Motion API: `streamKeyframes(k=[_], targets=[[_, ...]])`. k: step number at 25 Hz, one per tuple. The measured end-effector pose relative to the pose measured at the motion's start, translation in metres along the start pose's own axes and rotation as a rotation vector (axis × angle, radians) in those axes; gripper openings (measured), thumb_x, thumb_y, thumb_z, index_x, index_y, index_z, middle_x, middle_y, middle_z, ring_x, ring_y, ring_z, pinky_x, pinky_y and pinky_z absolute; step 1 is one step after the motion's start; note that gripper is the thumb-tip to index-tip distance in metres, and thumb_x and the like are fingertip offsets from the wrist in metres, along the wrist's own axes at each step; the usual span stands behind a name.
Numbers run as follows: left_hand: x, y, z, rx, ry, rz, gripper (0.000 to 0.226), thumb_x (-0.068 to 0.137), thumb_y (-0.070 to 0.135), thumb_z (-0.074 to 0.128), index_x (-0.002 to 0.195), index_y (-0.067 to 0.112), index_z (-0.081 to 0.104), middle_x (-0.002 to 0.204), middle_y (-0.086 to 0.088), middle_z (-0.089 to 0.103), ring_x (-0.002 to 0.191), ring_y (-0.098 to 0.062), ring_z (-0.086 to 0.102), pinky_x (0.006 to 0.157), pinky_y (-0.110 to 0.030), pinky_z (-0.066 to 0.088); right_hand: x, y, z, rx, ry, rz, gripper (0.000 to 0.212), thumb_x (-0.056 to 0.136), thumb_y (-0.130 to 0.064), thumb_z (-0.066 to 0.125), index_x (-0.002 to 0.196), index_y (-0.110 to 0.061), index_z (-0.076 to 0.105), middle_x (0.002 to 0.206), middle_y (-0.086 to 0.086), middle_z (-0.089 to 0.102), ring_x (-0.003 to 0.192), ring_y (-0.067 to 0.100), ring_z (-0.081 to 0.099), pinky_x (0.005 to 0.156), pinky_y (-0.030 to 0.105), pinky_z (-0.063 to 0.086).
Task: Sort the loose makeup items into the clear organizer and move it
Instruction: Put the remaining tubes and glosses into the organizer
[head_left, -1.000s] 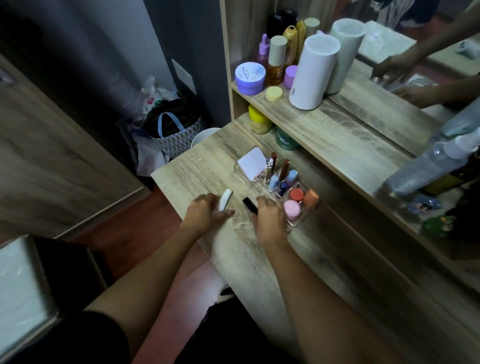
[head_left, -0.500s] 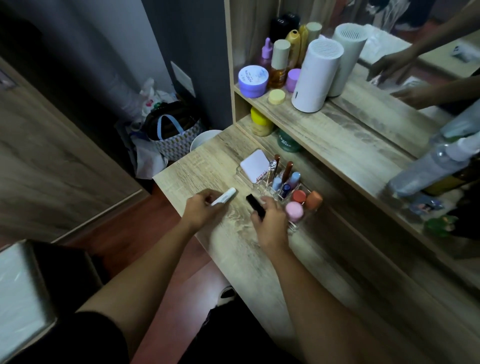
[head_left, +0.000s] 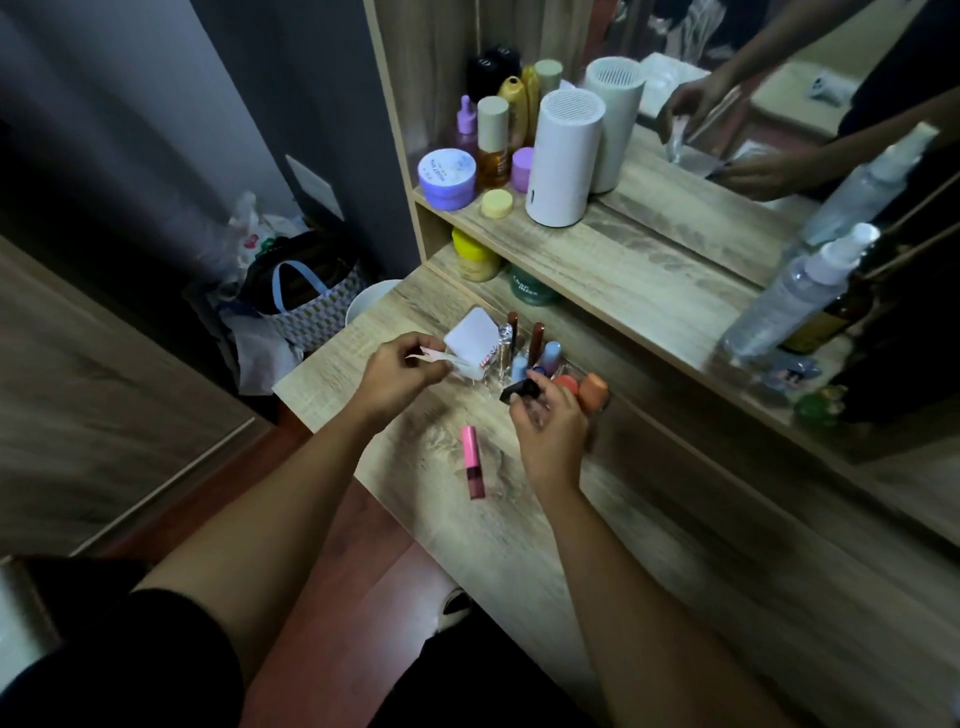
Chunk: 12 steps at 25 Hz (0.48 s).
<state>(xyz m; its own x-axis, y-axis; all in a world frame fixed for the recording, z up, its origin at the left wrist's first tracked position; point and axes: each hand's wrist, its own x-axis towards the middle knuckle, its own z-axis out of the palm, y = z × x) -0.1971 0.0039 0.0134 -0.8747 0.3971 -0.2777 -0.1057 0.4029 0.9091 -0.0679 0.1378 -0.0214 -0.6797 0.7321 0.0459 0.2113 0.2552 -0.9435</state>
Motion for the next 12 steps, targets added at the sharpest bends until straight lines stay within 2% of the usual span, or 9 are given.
streamKeyframes(k=[2,4,5,7,8,9,12], targets=[[0.006,0.004,0.006,0.135,-0.021,0.042,0.022,0.076,0.012,0.072,0.097,0.017,0.066,0.084,-0.009,0.066,0.07,-0.016,0.061,0.069,-0.026,0.047,0.002,-0.001,0.0,-0.105,-0.003,-0.078,0.035,0.082,0.0,0.065,0.117,0.0,0.063,0.11,0.019,0.066,0.096,0.03,0.066,0.088,0.045,0.056],[0.012,0.007,0.013,0.272,-0.009,0.137,0.029,0.074,0.015,0.074,0.102,0.016,0.064,0.088,-0.004,0.065,0.07,-0.012,0.061,0.067,-0.016,0.046,0.001,-0.001,0.003,-0.187,-0.008,-0.12,0.034,0.084,-0.002,0.065,0.118,-0.001,0.063,0.112,0.018,0.067,0.1,0.028,0.064,0.09,0.048,0.054],[0.014,0.009,0.017,0.318,-0.003,0.182,0.032,0.074,0.016,0.075,0.103,0.015,0.062,0.088,-0.002,0.064,0.07,-0.011,0.062,0.065,-0.013,0.046,-0.001,-0.002,0.005,-0.199,0.004,-0.132,0.034,0.084,-0.003,0.065,0.118,-0.002,0.062,0.112,0.016,0.068,0.1,0.024,0.064,0.09,0.043,0.055],[0.019,0.012,0.026,0.385,-0.012,0.233,0.036,0.073,0.019,0.076,0.105,0.012,0.06,0.089,-0.004,0.065,0.074,-0.014,0.064,0.07,-0.016,0.046,-0.002,-0.004,0.008,-0.176,0.044,-0.13,0.035,0.083,-0.001,0.068,0.117,-0.003,0.063,0.109,0.015,0.07,0.097,0.014,0.065,0.083,0.019,0.053],[0.02,0.013,0.03,0.42,-0.026,0.242,0.037,0.073,0.02,0.077,0.104,0.011,0.059,0.089,-0.006,0.067,0.076,-0.016,0.065,0.071,-0.018,0.046,-0.003,-0.004,0.01,-0.163,0.058,-0.116,0.034,0.082,0.0,0.069,0.115,-0.003,0.064,0.107,0.015,0.071,0.094,0.013,0.066,0.077,0.008,0.048],[0.022,0.014,0.033,0.451,-0.04,0.246,0.037,0.072,0.02,0.077,0.103,0.01,0.059,0.088,-0.008,0.069,0.078,-0.019,0.067,0.071,-0.018,0.046,-0.003,-0.004,0.012,-0.156,0.063,-0.1,0.033,0.081,0.0,0.069,0.114,-0.003,0.064,0.105,0.015,0.071,0.092,0.016,0.068,0.074,0.003,0.043],[0.024,0.012,0.038,0.485,-0.073,0.242,0.036,0.071,0.016,0.078,0.101,0.006,0.061,0.087,-0.016,0.072,0.08,-0.024,0.068,0.064,-0.014,0.041,-0.002,-0.003,0.019,-0.161,0.069,-0.086,0.03,0.081,0.003,0.068,0.111,0.0,0.065,0.101,0.018,0.072,0.09,0.024,0.069,0.075,0.003,0.041]])
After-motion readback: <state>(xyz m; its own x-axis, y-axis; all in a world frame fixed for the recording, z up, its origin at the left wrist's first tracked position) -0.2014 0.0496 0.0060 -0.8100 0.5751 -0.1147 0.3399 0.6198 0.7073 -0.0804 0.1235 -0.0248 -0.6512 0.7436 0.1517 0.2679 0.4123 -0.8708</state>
